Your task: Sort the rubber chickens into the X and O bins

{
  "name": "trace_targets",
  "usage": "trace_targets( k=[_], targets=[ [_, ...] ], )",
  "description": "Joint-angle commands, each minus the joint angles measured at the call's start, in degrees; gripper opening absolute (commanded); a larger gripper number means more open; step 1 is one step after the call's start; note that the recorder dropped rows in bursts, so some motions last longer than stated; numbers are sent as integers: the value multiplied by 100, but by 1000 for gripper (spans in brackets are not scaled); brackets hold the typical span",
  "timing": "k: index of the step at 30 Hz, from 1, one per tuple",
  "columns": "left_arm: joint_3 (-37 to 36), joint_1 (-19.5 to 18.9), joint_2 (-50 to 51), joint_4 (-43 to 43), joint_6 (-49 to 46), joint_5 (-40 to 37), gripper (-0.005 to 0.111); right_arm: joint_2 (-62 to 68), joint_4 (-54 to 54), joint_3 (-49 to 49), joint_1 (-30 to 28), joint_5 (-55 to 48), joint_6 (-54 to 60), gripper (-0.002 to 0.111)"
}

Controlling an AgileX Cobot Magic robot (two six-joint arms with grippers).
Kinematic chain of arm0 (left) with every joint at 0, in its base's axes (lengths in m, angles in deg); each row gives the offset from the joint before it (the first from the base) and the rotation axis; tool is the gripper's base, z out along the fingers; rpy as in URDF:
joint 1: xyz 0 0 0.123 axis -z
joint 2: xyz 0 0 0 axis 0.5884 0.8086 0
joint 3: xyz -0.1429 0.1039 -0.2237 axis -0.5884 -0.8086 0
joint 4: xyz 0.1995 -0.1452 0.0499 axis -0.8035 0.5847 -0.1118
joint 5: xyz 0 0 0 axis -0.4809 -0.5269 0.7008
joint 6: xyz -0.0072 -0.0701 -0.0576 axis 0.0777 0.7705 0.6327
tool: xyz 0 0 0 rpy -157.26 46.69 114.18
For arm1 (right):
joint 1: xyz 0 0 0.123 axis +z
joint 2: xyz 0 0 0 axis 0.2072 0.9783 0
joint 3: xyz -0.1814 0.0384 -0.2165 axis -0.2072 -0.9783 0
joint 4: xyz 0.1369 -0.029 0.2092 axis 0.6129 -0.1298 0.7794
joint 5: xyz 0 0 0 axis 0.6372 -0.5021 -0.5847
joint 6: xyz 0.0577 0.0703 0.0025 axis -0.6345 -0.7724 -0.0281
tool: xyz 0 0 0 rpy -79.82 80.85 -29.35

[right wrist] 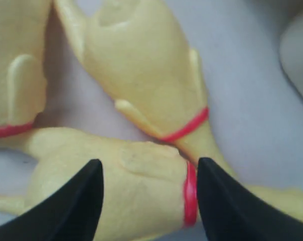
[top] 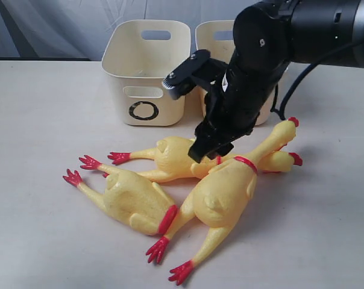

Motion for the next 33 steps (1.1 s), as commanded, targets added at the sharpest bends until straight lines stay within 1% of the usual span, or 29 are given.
trace_targets(
  k=[1, 5, 11, 15, 19, 22, 26, 33],
  targets=[
    [-7, -2, -29, 5, 30, 83, 0, -164, -833, 25, -26, -701, -2477, 53],
    [-7, -2, -29, 5, 30, 83, 0, -164, -751, 25, -26, -1043, -3001, 53],
    [-7, -2, -29, 5, 30, 83, 0, -179, -420, 25, -26, -976, -3384, 53],
    [-7, -2, -29, 5, 30, 83, 0, -179, -403, 25, -26, -774, -3991, 53],
    [-7, -2, -29, 5, 30, 83, 0, -244, -392, 25, -26, -885, -3854, 53],
    [-7, -2, -29, 5, 30, 83, 0, -419, -837, -28, -26, -1020, -3817, 53],
    [-7, -2, -29, 5, 30, 83, 0, -901, -1222, -267, -26, -934, -3806, 53],
    [-7, -2, -29, -6, 30, 83, 0, -1269, -1048, -339, -26, -883, -3483, 53]
  ],
)
